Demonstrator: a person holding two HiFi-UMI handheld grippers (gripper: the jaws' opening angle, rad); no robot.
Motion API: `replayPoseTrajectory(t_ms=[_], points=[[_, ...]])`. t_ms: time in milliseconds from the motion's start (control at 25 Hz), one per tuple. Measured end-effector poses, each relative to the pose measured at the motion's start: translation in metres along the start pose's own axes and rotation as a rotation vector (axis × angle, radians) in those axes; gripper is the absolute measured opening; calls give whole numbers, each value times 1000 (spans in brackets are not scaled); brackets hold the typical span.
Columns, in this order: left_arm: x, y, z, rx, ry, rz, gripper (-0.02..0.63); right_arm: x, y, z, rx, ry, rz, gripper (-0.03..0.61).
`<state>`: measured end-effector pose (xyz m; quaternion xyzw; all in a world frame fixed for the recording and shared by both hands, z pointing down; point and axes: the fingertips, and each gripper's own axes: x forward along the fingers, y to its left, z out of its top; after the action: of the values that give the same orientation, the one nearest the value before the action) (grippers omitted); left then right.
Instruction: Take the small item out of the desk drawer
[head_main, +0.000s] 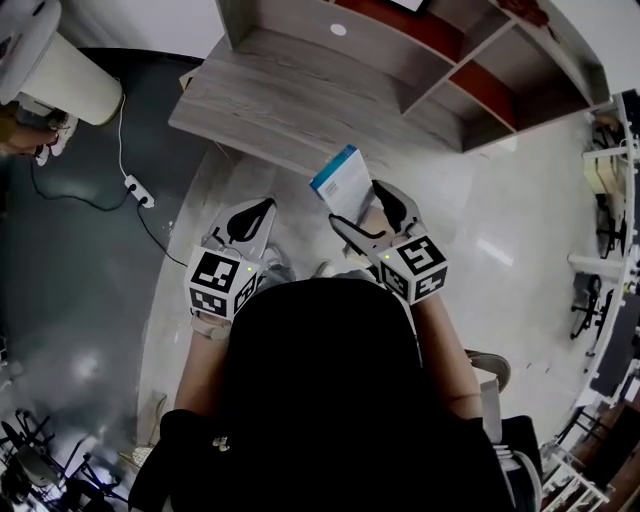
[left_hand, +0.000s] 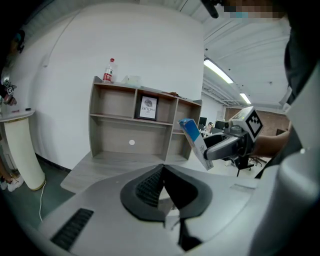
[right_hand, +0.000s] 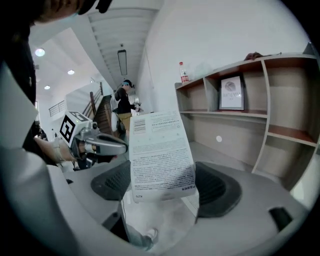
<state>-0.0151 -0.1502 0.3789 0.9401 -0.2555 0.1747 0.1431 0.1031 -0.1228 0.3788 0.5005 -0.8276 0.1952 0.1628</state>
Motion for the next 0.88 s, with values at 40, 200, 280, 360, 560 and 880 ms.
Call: replayPoseTrajectory(t_ms=[40,200,280,360,560,880], points=[[0,2,2,-1,-7,-1,9,-3,1,8,8,-30,-2,399],[-4,6,14,-5,-48,-7,9,-12,5,37,21,-144,9,399],[-8,7,21,3,-73,-10,9,-16,10,49,28,-192,20,399],[-11,6,29,14,-95,-16,9,-22,14,61,37,-233,31,399],[-22,0,50,3,-165,-29,9,-36,22,81,40,-319,56,399],[-41,-1,76,-7,-275,-19,9,-49,22,95,36,-389,60,399]])
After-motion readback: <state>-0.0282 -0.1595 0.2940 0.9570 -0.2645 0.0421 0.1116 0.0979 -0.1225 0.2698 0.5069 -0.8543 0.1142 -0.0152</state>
